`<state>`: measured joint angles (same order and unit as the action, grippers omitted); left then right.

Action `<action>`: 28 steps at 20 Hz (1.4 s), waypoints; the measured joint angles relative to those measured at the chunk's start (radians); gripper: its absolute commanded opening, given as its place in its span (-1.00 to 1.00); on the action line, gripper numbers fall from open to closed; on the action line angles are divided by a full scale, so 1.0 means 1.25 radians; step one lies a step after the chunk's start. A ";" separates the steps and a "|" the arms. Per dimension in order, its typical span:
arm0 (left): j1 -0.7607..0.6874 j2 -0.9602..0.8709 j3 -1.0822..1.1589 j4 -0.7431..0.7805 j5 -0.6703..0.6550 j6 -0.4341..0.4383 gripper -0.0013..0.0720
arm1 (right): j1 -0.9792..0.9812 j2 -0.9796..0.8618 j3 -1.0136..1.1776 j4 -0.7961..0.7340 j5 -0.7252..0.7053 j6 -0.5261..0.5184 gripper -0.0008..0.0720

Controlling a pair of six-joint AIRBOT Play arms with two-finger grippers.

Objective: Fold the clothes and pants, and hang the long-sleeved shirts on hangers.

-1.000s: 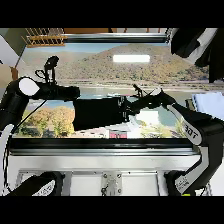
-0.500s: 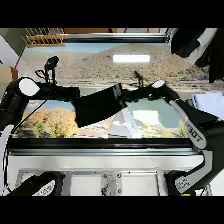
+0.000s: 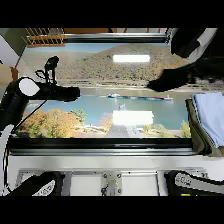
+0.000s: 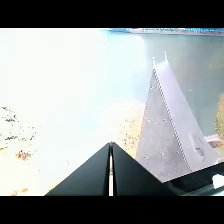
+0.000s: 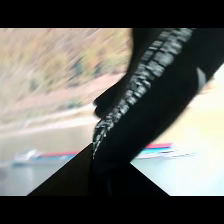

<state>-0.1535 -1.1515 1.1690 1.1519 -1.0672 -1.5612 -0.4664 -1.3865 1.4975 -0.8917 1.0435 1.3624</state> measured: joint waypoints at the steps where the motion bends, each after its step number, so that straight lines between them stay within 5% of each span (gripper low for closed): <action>1: 0.000 0.000 0.000 0.000 -0.002 0.000 -0.95 | -0.043 0.014 0.001 -0.007 0.001 0.003 -0.95; 7: 0.000 0.000 0.000 0.000 -0.005 0.000 -0.95 | -0.231 0.052 0.004 -0.027 0.006 0.015 -0.95; 15: 0.000 0.000 0.000 -0.001 -0.011 0.001 -0.95 | -0.295 0.134 0.004 -0.066 0.013 0.018 -0.95; 28: 0.000 0.000 0.000 0.000 -0.012 0.002 -0.95 | -0.298 0.259 -0.222 -0.537 0.186 0.178 -0.95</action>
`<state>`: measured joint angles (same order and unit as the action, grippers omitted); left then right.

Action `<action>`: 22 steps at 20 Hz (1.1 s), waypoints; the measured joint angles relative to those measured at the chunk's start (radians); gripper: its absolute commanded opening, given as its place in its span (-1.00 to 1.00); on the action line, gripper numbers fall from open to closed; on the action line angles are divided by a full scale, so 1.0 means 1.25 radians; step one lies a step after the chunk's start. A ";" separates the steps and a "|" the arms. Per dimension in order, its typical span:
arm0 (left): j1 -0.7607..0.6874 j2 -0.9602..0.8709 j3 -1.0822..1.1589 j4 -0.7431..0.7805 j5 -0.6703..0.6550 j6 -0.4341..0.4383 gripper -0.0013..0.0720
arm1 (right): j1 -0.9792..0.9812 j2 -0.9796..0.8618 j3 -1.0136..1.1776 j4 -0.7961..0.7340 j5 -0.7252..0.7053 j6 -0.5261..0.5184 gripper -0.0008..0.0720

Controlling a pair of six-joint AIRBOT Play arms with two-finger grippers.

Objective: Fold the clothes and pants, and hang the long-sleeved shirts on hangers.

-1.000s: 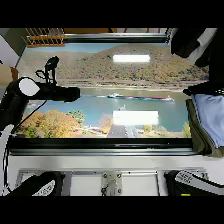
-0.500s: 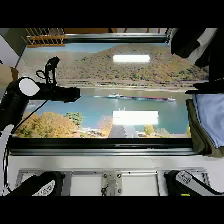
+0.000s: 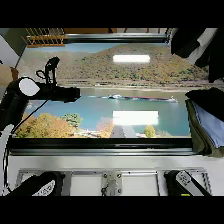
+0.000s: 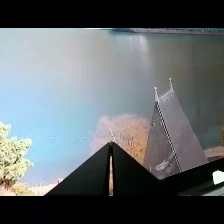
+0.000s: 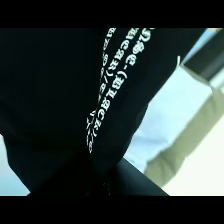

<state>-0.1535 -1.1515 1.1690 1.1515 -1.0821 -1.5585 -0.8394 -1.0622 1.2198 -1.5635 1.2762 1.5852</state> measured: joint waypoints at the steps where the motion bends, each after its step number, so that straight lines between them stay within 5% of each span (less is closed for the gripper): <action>1: 0.000 0.000 0.000 0.000 0.000 0.000 -0.95 | 0.000 0.005 -0.029 -0.021 0.001 0.005 -0.95; 6: 0.000 0.000 0.000 0.000 -0.002 -0.001 -0.95 | 0.000 0.014 -0.126 -0.091 0.005 0.016 -0.93; 7: 0.000 0.000 0.000 0.000 -0.005 -0.001 -0.95 | 0.000 0.015 -0.134 -0.097 0.003 0.016 -0.76; 9: 0.000 0.000 0.000 0.000 -0.008 -0.002 -0.95 | 0.000 0.015 -0.144 -0.106 0.003 0.020 0.61; 10: 0.000 0.000 0.000 0.000 -0.008 -0.002 -0.95 | 0.000 0.016 -0.147 -0.109 0.002 0.025 0.70; 15: 0.000 0.000 0.000 0.000 -0.011 -0.002 -0.95 | 0.018 0.065 -0.150 -0.031 -0.069 0.021 0.70; 22: 0.000 0.000 0.000 0.000 -0.010 -0.001 -0.95 | 0.293 0.154 -0.151 0.317 -0.183 -0.157 0.70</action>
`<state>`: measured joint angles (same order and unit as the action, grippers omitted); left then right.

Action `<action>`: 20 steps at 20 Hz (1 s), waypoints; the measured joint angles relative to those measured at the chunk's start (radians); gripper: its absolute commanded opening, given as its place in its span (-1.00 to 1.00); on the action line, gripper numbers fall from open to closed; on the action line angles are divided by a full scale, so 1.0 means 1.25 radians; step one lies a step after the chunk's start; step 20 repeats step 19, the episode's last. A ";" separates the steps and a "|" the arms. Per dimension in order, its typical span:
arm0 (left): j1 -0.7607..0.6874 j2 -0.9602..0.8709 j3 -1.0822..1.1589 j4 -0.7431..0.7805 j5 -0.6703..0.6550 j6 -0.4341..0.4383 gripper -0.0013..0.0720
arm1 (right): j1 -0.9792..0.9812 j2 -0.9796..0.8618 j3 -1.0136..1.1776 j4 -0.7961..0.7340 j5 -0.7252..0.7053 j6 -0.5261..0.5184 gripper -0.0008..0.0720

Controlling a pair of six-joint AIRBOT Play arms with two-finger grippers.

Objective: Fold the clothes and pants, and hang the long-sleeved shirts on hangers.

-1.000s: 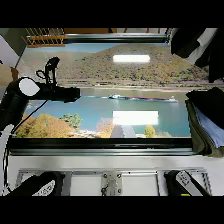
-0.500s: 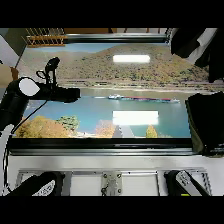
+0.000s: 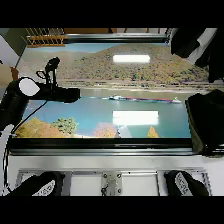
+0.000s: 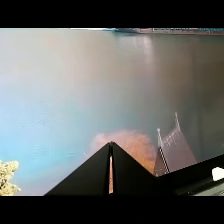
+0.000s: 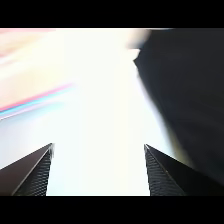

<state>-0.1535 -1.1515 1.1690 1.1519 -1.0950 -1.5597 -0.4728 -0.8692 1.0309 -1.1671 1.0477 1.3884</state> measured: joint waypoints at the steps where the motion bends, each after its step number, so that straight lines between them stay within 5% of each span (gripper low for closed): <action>1: 0.000 0.000 0.000 0.000 0.000 0.001 -0.95 | 0.057 0.000 0.000 0.023 -0.005 -0.019 0.68; 2: 0.000 0.000 0.000 0.000 0.001 0.001 -0.95 | 0.115 -0.002 0.000 0.039 -0.008 -0.035 0.51; 5: 0.000 0.000 0.000 0.000 0.001 0.001 -0.95 | 0.252 -0.015 0.000 0.052 -0.016 -0.065 -0.84; 6: 0.000 0.000 0.000 0.000 0.001 0.001 -0.95 | 0.285 -0.020 0.000 0.052 -0.016 -0.070 -0.94; 20: 0.000 0.000 0.000 0.000 0.000 -0.001 -0.95 | 0.374 -0.031 0.000 0.054 0.002 -0.088 -0.94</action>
